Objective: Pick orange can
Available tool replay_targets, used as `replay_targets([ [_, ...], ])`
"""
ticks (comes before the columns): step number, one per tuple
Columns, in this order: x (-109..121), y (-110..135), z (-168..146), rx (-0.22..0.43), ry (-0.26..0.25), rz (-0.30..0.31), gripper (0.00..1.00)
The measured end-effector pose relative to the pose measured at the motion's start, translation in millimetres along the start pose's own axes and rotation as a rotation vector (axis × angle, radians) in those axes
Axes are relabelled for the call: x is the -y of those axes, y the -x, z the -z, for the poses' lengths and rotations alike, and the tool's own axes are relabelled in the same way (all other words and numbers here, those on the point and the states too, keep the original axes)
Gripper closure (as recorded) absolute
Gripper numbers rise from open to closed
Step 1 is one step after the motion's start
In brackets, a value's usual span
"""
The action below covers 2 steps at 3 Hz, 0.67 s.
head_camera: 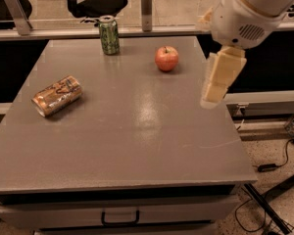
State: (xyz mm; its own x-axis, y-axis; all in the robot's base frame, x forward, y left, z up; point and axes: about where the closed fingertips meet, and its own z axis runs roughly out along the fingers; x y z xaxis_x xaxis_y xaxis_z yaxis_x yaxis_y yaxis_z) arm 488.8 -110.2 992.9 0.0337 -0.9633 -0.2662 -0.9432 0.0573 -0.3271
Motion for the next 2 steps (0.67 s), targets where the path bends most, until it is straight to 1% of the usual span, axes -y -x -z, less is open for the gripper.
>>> replay_targets([
  [1,14,47,-19,0.033,0.014,0.109,0.0],
  [2,22,91,-43,0.042,0.038,0.221,0.0],
])
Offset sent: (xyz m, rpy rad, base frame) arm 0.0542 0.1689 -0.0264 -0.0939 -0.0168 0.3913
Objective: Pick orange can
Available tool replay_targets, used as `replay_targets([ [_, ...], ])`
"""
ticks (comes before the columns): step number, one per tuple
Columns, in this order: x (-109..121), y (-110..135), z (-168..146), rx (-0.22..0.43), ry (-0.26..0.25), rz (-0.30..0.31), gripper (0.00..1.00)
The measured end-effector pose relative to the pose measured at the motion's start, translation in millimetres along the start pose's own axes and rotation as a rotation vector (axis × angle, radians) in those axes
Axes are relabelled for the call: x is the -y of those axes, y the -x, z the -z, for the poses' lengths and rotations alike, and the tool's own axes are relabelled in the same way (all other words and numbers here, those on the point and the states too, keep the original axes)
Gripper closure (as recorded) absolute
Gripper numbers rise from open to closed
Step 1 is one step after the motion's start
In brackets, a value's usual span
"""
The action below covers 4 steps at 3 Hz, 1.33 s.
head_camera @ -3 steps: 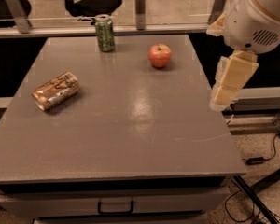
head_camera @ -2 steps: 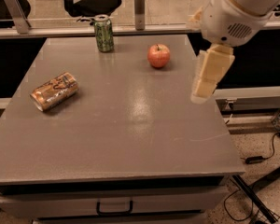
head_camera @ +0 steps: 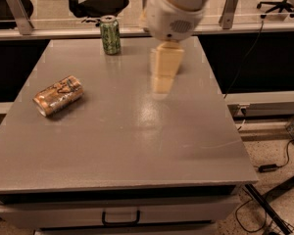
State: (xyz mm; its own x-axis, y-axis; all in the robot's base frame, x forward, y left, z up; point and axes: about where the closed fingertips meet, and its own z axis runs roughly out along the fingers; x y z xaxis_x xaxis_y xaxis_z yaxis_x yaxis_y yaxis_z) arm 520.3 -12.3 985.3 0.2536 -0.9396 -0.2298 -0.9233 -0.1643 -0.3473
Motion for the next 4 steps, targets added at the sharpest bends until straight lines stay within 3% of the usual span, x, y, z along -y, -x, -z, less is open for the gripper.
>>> replay_targets([
  [2,17,79,-68,-0.026,0.089,0.239,0.0],
  [4,28,125,-124,-0.063,0.189,0.416,0.0],
])
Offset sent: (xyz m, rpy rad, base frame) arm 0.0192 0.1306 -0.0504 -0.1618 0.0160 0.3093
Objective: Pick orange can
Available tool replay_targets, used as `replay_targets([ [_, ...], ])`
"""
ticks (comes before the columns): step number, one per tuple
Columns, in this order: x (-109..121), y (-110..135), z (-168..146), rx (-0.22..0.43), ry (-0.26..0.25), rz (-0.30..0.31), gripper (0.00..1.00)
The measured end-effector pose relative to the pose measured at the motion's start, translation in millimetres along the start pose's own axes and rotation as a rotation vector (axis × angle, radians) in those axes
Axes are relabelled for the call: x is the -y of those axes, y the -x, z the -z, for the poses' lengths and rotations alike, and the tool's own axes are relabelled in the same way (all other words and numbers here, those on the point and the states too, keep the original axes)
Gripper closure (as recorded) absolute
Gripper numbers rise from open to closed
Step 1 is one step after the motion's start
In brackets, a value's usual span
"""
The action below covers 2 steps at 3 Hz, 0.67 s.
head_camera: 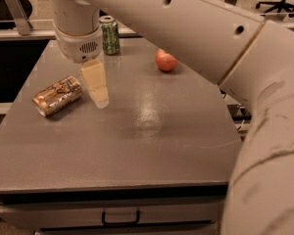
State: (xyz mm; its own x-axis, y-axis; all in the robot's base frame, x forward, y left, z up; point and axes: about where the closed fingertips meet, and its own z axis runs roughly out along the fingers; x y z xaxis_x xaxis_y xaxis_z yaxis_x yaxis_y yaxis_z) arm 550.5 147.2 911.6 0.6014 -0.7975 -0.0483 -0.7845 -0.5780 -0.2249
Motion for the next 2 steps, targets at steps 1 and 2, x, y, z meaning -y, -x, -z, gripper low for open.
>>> replay_targets([
  [1,16,16,-19,0.01,0.05,0.074,0.0],
  [2,27,33,-33,0.01,0.081,0.134,0.0],
])
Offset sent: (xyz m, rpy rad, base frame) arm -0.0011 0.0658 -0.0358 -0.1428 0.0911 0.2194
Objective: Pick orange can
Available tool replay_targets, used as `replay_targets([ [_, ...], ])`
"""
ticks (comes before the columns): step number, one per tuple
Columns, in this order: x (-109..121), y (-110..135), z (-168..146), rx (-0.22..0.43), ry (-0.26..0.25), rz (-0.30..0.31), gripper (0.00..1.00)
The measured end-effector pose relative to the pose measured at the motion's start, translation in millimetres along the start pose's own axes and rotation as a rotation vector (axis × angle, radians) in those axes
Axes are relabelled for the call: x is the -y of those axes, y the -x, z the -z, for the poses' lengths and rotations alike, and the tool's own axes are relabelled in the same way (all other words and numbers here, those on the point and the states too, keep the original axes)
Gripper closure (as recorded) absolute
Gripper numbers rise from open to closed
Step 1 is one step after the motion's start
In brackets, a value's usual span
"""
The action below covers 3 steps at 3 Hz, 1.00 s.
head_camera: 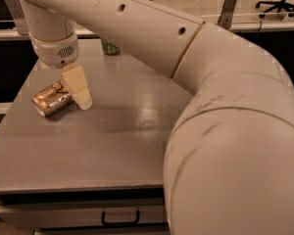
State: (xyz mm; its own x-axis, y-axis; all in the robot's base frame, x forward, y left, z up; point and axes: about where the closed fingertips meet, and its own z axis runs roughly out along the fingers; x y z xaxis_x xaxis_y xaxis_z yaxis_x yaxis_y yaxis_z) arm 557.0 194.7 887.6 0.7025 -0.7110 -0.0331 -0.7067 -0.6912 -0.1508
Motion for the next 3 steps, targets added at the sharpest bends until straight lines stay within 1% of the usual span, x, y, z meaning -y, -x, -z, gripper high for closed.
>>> replay_targets([
  [1,8,15,-15,-0.011,0.033,0.049,0.0],
  [2,13,27,-37,-0.032,0.085,0.089,0.07],
  [3,16,30,-47,-0.035,0.117,0.095,0.39],
])
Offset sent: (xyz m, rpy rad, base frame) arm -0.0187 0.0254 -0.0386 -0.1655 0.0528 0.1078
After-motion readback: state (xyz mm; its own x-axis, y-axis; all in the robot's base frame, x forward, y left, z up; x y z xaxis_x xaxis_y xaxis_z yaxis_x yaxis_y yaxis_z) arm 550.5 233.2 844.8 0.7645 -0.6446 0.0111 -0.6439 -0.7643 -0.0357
